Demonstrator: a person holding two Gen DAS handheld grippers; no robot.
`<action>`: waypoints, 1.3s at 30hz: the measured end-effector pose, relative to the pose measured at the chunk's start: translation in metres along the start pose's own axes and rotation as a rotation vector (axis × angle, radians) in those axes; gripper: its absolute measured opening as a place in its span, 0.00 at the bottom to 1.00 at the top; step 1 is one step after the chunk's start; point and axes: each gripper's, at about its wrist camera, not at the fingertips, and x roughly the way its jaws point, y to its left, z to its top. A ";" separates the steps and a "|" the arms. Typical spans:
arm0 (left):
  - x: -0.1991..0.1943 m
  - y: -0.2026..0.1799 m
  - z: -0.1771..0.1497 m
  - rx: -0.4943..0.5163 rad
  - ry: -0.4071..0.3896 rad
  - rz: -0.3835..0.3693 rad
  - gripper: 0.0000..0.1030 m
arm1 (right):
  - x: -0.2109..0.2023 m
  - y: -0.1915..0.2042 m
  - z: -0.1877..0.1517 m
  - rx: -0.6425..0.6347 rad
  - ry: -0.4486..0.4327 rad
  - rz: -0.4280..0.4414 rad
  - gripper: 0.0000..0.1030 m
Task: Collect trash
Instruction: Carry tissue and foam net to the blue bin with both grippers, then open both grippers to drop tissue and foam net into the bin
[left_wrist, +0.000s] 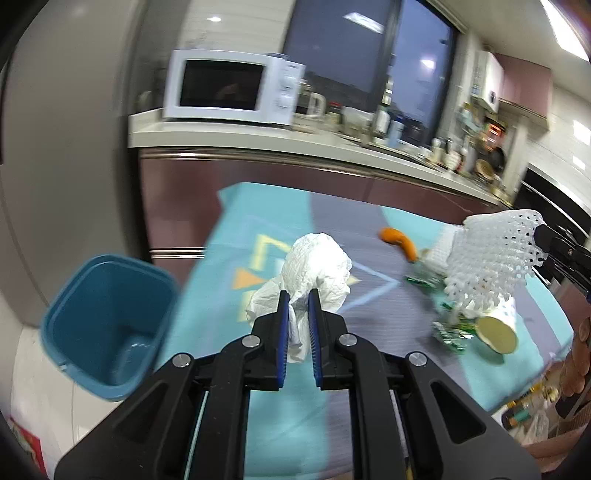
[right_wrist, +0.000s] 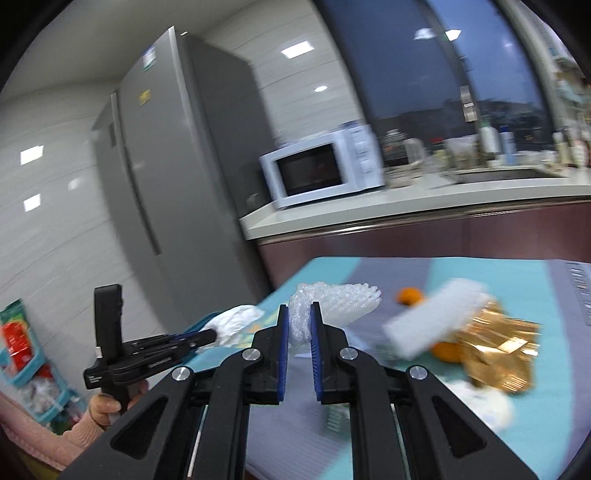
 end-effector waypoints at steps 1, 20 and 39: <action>-0.004 0.010 0.001 -0.011 -0.005 0.022 0.10 | 0.014 0.008 0.003 -0.015 0.012 0.033 0.10; 0.003 0.183 -0.010 -0.189 0.066 0.356 0.10 | 0.232 0.119 0.007 -0.115 0.326 0.348 0.10; 0.070 0.238 -0.032 -0.273 0.192 0.374 0.25 | 0.318 0.133 -0.034 -0.095 0.576 0.259 0.30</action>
